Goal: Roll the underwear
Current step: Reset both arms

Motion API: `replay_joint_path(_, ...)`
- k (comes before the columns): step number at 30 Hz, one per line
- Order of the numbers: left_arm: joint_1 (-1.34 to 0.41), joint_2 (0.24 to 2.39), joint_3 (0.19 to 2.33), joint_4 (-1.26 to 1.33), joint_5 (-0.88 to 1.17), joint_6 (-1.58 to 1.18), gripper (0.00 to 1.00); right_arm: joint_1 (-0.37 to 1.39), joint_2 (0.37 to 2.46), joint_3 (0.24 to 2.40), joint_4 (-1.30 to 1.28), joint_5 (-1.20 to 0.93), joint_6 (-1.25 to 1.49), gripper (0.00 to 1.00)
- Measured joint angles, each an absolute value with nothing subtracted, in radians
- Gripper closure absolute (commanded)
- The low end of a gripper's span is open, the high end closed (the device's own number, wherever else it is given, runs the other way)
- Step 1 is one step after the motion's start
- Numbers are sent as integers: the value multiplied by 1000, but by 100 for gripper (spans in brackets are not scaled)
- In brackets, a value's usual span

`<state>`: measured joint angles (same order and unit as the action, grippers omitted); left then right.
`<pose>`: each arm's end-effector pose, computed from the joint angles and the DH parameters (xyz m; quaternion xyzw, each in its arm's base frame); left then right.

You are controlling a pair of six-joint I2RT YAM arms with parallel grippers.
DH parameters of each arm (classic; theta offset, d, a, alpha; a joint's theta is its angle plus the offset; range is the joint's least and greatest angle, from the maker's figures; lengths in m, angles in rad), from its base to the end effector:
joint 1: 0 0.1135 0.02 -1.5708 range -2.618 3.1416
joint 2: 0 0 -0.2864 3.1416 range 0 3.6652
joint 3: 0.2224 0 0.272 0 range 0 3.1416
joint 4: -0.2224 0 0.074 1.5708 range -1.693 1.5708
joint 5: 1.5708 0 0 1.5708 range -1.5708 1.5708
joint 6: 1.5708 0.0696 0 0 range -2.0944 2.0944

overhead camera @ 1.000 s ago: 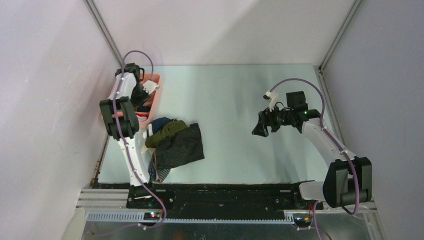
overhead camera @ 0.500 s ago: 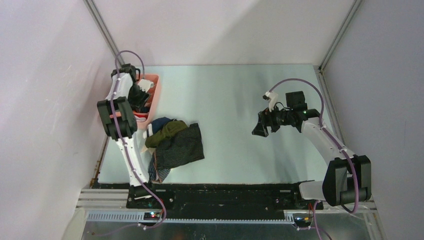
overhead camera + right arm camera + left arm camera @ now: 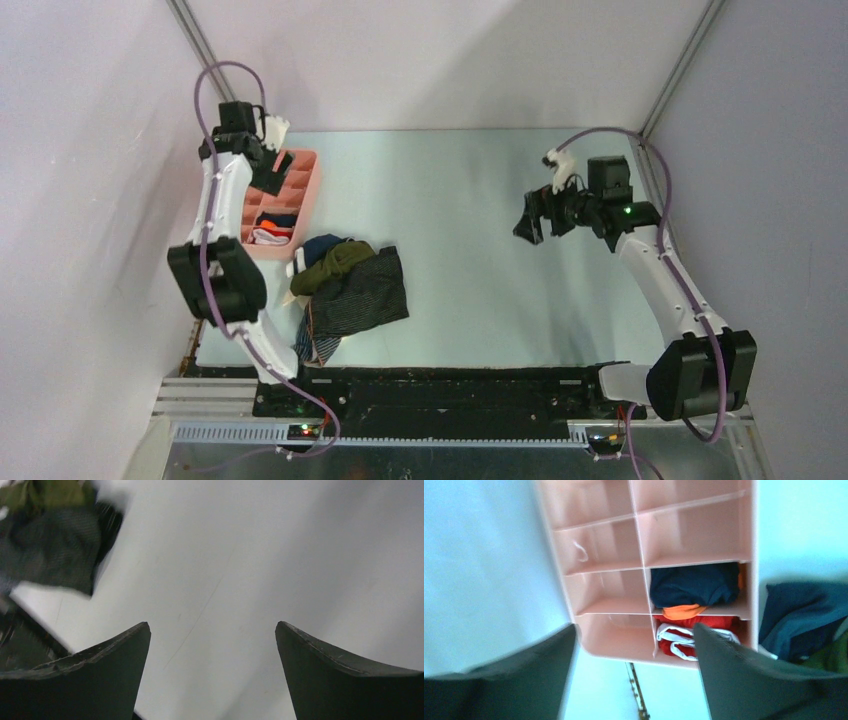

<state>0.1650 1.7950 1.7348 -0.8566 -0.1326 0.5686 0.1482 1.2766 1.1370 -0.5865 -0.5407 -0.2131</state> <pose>0.4316 0.0812 0.3232 0.1686 0.9300 0.1735 0.2767 0.2993 0.0809 0.3213 -0.2656 0.8450 0.2307 0.4027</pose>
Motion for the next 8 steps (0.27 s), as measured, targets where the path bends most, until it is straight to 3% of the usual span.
replay_joint_path(8, 90, 1440, 1526, -551, 61, 382, 1, 234, 1297, 1356, -496, -65, -35, 1)
